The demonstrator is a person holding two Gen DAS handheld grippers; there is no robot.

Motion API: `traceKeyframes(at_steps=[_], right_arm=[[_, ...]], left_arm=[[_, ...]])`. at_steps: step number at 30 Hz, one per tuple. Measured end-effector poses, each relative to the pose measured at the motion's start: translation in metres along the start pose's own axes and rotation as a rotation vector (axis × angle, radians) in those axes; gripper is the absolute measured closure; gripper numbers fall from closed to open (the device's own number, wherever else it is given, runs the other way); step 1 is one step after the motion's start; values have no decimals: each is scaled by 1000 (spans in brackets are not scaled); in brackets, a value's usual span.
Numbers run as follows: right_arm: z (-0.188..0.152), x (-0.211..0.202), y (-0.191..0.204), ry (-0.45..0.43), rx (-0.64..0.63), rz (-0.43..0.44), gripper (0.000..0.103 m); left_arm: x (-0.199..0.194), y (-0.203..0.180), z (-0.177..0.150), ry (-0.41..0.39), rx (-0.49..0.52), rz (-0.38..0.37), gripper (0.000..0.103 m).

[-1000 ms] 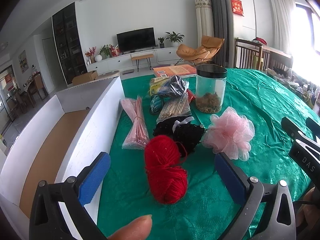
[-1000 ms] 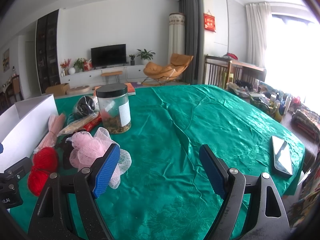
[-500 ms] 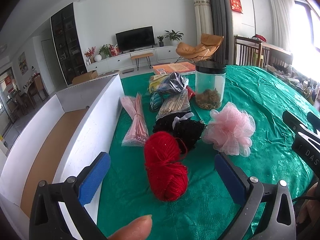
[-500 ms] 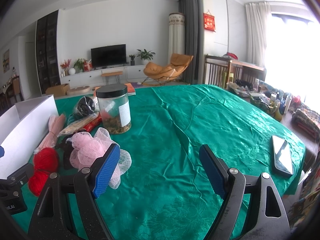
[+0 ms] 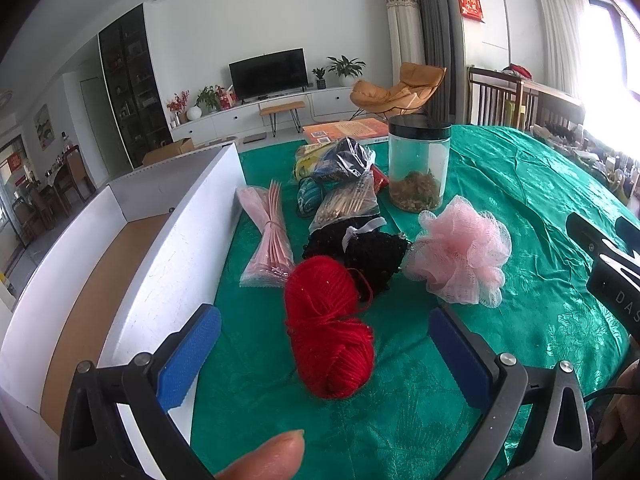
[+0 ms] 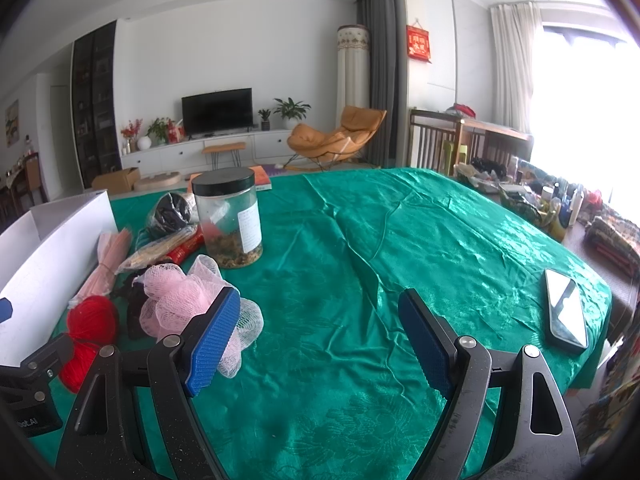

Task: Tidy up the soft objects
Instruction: 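Move both grippers toward the red yarn ball and pink mesh puff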

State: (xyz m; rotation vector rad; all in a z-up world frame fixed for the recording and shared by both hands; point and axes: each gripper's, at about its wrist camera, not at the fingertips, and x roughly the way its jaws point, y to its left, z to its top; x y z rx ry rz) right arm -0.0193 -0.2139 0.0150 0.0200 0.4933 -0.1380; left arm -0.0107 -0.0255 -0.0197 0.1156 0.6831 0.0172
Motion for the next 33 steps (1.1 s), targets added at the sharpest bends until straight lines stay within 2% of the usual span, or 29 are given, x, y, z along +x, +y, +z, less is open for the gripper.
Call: traceKeyframes(at_steps=[33], right_arm=[[0, 2, -1, 4, 20, 7, 19]], left_arm=[[9, -5, -11, 51, 20, -1, 0]])
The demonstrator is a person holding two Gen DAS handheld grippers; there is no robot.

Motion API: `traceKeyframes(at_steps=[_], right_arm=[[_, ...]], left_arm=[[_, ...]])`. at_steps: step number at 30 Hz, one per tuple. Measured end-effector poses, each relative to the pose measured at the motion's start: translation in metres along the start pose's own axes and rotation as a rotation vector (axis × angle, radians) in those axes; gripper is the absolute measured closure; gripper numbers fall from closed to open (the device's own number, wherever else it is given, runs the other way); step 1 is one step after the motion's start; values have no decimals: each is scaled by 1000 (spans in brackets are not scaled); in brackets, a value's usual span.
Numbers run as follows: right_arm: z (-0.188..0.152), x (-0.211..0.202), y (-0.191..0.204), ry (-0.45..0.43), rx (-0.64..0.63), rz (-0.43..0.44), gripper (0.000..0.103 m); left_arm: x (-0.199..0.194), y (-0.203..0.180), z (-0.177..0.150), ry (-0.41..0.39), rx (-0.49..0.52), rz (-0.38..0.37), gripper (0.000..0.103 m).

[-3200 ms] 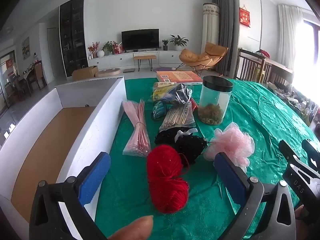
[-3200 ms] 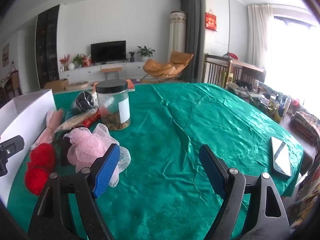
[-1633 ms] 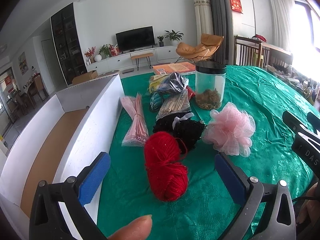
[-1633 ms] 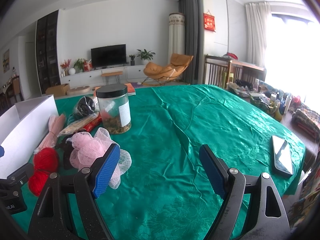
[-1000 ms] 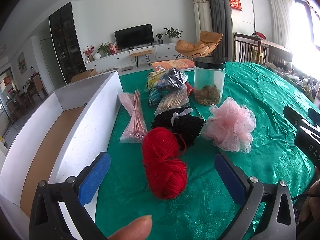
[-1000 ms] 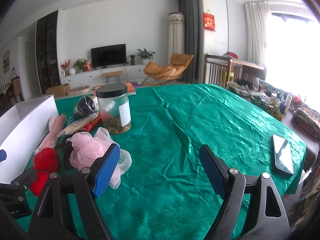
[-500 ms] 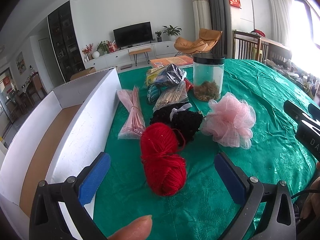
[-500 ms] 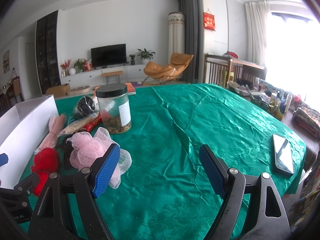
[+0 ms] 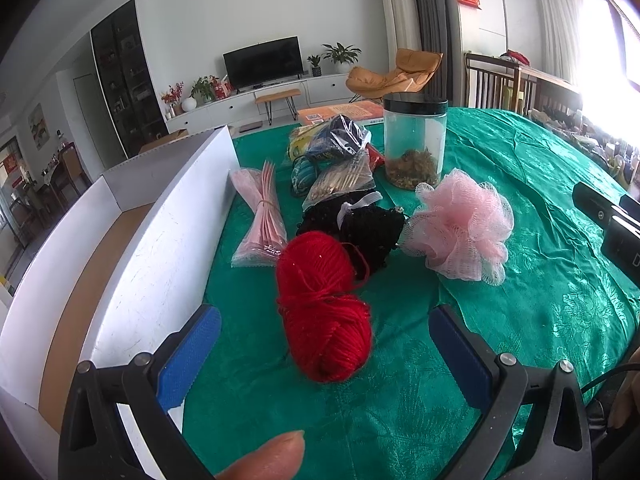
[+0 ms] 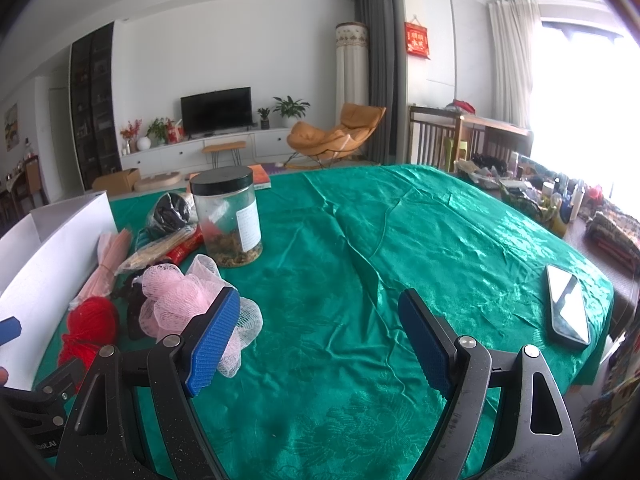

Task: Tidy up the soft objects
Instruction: 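Move both grippers toward the red yarn ball and pink mesh puff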

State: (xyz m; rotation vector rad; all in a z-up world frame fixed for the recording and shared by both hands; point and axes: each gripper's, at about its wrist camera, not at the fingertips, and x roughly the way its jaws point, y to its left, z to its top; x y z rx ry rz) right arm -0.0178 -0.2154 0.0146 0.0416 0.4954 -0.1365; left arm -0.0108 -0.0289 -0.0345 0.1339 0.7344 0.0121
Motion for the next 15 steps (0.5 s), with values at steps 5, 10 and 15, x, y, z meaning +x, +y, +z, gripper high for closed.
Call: traceKeyframes(at_steps=[5, 10, 15], right_arm=[[0, 3, -9, 16, 50, 3, 19], [1, 3, -8, 23, 50, 2, 19], [0, 9, -7, 32, 27, 11, 19]], left_arm=[[3, 5, -3, 15, -12, -8, 0], [14, 6, -9, 58, -14, -18, 0], [21, 6, -15, 87, -10, -18, 0]])
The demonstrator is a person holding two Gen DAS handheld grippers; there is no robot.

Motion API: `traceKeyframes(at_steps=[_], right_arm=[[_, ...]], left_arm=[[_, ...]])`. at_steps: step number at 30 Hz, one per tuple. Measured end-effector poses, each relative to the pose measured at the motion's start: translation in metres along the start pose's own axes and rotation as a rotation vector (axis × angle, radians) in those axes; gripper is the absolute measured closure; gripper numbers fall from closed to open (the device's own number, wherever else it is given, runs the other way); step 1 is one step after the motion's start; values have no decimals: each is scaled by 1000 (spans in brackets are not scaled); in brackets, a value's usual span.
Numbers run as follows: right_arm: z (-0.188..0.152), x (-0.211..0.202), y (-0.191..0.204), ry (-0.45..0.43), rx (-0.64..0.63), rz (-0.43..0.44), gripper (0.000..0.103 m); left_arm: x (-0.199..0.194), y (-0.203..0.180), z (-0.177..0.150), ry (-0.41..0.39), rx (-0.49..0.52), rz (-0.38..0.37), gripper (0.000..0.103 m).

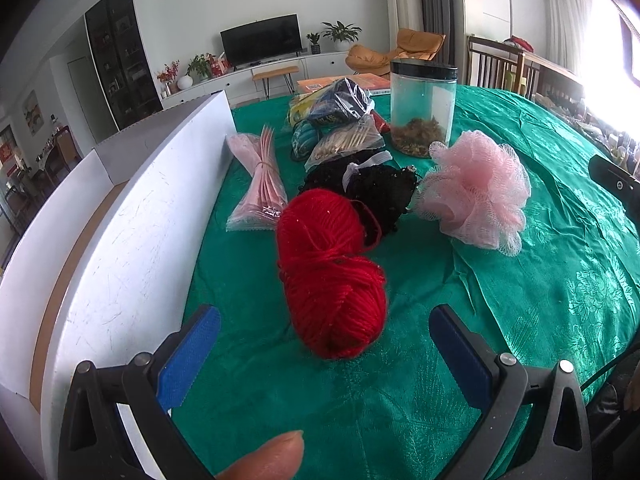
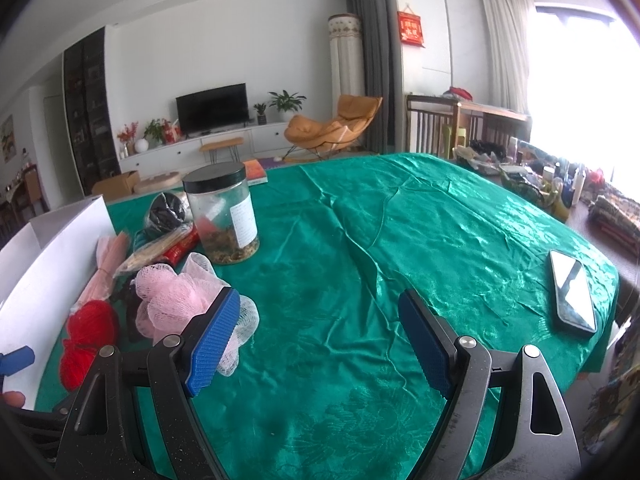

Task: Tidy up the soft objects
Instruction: 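Move both grippers toward the red yarn ball and pink mesh puff, then grasp the red yarn ball with the left gripper while the right gripper grasps the pink mesh puff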

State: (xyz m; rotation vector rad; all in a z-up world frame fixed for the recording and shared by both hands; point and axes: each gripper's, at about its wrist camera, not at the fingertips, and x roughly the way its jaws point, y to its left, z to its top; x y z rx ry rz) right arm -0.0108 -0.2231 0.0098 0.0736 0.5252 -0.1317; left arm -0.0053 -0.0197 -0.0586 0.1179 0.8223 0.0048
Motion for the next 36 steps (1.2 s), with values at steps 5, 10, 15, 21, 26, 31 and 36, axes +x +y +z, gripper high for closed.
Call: traceKeyframes(at_steps=[5, 10, 15, 21, 26, 31, 36], right_arm=[[0, 3, 2, 17, 3, 29, 19], [-3, 12, -6, 69, 63, 133, 19], [-5, 17, -25, 99, 175, 142, 19], [-6, 17, -28, 115, 202, 147, 19], [-5, 19, -31, 119, 200, 156, 19], [-4, 42, -27, 242, 197, 312, 19], [16, 68, 25, 315, -117, 465, 19]], left_arm=[[4, 1, -3, 21, 6, 1, 0], [-4, 10, 3, 30, 4, -33, 0], [3, 32, 16, 51, -83, -70, 0], [32, 22, 26, 199, -137, -195, 0], [60, -1, 38, 225, -20, -87, 0], [89, 10, 39, 335, -56, -92, 0], [91, 13, 38, 319, -60, -96, 0]])
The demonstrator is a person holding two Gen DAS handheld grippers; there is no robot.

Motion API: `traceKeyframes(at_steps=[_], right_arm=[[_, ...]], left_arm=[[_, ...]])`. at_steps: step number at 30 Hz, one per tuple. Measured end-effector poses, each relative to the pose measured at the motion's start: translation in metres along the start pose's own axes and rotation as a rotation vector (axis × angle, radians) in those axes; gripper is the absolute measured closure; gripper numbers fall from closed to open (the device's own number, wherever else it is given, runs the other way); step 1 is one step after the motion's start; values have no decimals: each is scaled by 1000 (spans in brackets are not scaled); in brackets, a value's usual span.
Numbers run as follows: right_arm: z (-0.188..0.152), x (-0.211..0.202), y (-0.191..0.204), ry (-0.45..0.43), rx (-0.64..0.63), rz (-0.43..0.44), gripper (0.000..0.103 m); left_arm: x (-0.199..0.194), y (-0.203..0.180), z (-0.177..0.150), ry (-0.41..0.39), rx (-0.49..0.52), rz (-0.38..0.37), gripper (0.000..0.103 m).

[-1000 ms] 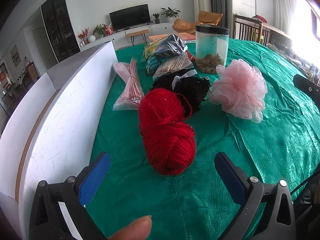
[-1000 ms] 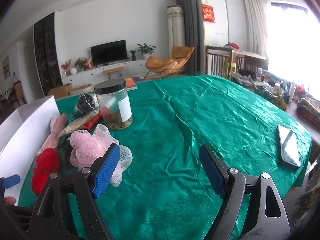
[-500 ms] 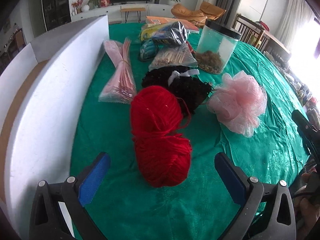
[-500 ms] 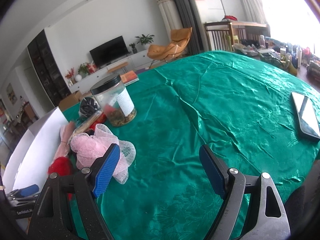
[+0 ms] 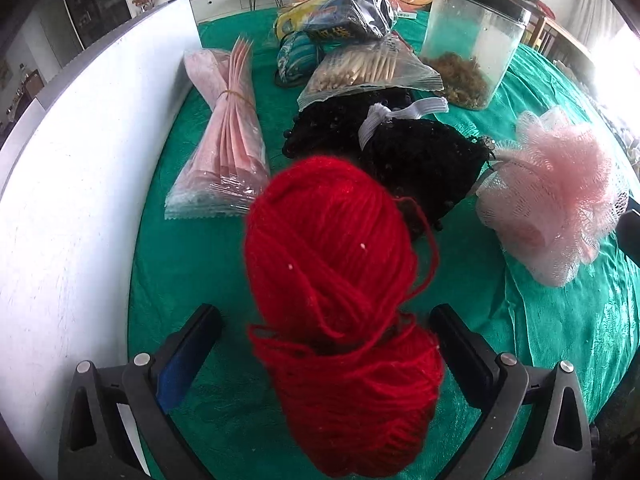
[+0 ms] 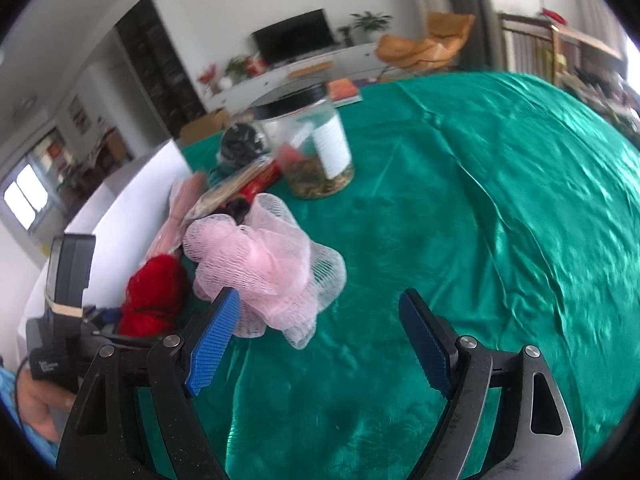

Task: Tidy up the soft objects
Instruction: 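Grasp the red yarn ball with the left gripper while the right gripper grasps the pink mesh puff, then carry the yarn ball with the left gripper into the white box while the right gripper drops the puff there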

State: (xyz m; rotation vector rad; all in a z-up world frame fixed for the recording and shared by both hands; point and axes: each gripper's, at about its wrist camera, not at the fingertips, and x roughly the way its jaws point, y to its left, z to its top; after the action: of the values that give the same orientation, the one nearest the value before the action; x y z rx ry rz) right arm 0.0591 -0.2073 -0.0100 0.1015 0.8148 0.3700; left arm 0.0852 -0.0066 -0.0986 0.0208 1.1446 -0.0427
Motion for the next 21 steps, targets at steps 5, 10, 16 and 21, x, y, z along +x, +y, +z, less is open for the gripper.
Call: traceKeyframes(at_steps=[5, 10, 16, 21], right_arm=[[27, 53, 30, 170, -207, 75, 21], [48, 59, -21, 184, -9, 21, 74], [93, 35, -120, -2, 365, -66, 74], [124, 54, -163, -6, 534, -28, 74]], left_arm=[[0, 3, 4, 66, 52, -22, 0], [-17, 11, 8, 56, 84, -67, 53], [-41, 32, 9, -20, -19, -194, 55], [-82, 50, 28, -108, -72, -239, 55]])
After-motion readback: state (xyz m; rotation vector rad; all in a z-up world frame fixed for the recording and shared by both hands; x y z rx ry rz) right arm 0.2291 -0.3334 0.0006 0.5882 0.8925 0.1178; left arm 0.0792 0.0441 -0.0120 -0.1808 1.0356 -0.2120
